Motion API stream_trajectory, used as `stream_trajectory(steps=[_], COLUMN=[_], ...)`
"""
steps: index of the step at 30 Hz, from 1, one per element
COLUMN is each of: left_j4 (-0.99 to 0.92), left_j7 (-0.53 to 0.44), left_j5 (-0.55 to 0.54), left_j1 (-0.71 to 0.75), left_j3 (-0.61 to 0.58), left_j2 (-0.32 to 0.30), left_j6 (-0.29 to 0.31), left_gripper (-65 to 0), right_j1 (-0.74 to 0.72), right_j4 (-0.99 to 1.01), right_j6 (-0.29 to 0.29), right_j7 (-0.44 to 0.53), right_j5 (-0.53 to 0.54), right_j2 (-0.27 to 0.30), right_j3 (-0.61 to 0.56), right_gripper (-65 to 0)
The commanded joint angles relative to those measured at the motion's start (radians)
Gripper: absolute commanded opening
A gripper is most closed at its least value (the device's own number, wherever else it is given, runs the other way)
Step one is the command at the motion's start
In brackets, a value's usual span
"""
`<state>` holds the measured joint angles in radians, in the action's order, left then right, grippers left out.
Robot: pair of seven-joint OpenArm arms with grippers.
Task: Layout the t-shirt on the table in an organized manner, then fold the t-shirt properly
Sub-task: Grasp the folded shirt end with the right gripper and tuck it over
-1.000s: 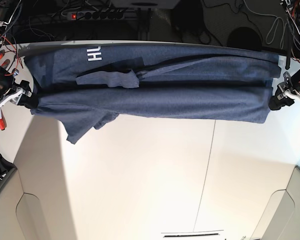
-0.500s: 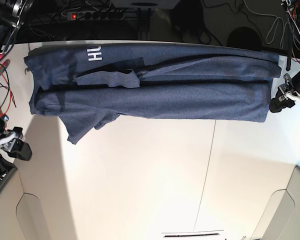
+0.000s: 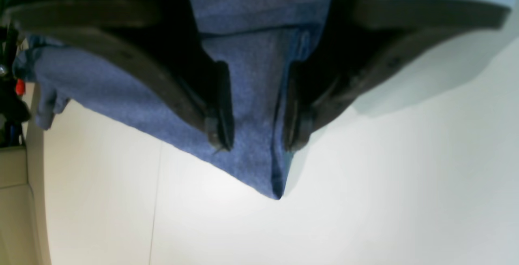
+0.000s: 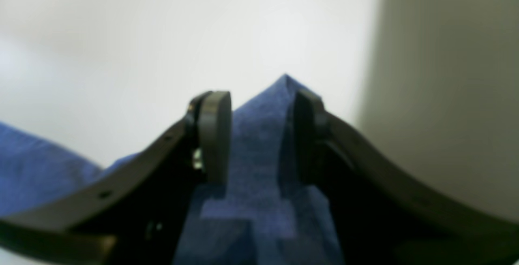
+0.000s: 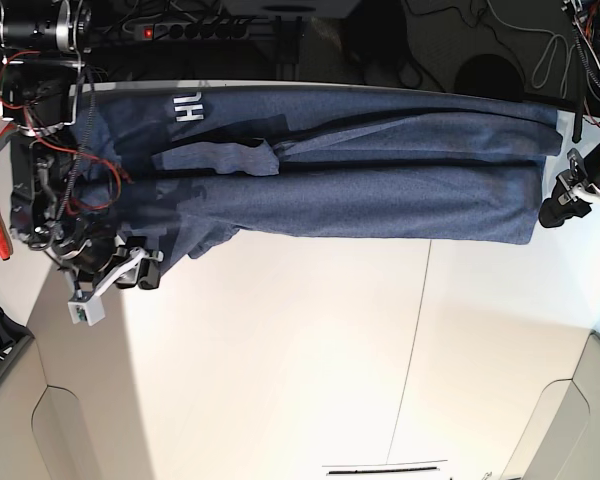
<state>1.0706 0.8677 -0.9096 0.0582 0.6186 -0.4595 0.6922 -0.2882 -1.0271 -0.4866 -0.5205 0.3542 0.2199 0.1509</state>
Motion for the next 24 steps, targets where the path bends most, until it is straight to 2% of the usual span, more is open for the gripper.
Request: stream_trajectory(steps=[1, 3, 4, 6, 10, 13, 16, 21, 24], left_j4=[0.017, 0.017, 0.017, 0.017, 0.017, 0.017, 0.017, 0.017, 0.017], left_j7=[-0.014, -0.015, -0.016, -0.017, -0.016, -0.014, -0.014, -0.014, -0.014], left_j5=[-0.023, -0.024, -0.027, -0.033, -0.032, -0.033, -0.033, -0.033, -0.033], left_j1=[-0.008, -0.008, -0.008, -0.008, -0.008, -0.008, -0.008, -0.008, -0.008], left_j3=[0.006, 0.006, 0.006, 0.006, 0.006, 0.006, 0.006, 0.006, 0.006], left_j2=[-0.022, -0.022, -0.022, -0.022, -0.022, -0.022, -0.022, -0.019, -0.019], left_j6=[0.006, 0.006, 0.006, 0.006, 0.006, 0.006, 0.006, 0.006, 0.006], left_gripper=[-40.7, -40.7, -40.7, -40.7, -40.8, -40.8, -40.8, -40.8, -40.8], right_j1=[-0.028, -0.036, -0.037, -0.035, -0.035, -0.034, -0.014, 0.093, 0.175], right_j4=[0.013, 0.059, 0.072, 0.076, 0.040, -0.050, -0.185, -0.463, -0.608], right_j6=[-0.006, -0.007, -0.008, -0.007, -0.011, -0.041, -0.045, -0.045, -0.045], right_j7=[0.038, 0.043, 0.043, 0.043, 0.021, -0.092, -0.212, -0.314, -0.410], right_j5=[0.003, 0.001, 0.002, 0.006, 0.034, 0.084, 0.146, 0.206, 0.245], right_j2=[0.002, -0.017, -0.024, -0.033, -0.035, -0.035, -0.035, -0.035, -0.035], right_j3=[0.004, 0.004, 0.004, 0.004, 0.007, 0.014, 0.014, 0.014, 0.013], right_gripper=[-39.8, -42.7, -47.9, -64.3, -65.0, -65.0, -65.0, -65.0, -65.0])
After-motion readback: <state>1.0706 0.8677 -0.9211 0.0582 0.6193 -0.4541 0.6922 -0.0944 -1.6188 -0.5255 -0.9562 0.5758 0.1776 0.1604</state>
